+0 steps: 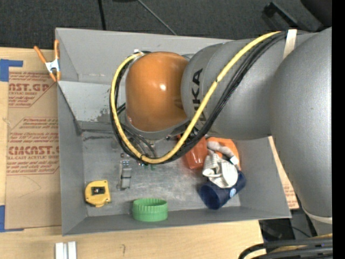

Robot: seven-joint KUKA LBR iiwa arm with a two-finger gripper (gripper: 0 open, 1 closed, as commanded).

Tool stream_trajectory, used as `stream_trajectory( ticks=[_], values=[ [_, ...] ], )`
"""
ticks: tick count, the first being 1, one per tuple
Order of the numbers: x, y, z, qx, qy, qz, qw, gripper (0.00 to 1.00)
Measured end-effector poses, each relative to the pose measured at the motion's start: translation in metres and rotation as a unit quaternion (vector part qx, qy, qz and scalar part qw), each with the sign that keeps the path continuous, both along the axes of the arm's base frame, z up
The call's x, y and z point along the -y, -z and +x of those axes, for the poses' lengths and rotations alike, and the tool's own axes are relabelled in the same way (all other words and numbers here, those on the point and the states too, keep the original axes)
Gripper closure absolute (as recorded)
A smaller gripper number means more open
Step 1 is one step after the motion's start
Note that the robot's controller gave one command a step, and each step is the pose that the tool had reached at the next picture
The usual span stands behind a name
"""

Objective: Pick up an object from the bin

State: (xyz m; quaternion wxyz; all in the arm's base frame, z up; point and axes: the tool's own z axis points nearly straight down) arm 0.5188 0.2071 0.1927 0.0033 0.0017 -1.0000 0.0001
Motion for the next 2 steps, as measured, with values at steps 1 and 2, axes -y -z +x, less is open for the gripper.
stream_trajectory(
  ticks=[1,2],
  values=[
    [0.001,-0.005,0.002,0.0037,0.001,0.001,1.0,0.0],
    [-0.025,0.079,-0.015,0.0053,-0.018,0.002,0.9998,0.0]
  ],
)
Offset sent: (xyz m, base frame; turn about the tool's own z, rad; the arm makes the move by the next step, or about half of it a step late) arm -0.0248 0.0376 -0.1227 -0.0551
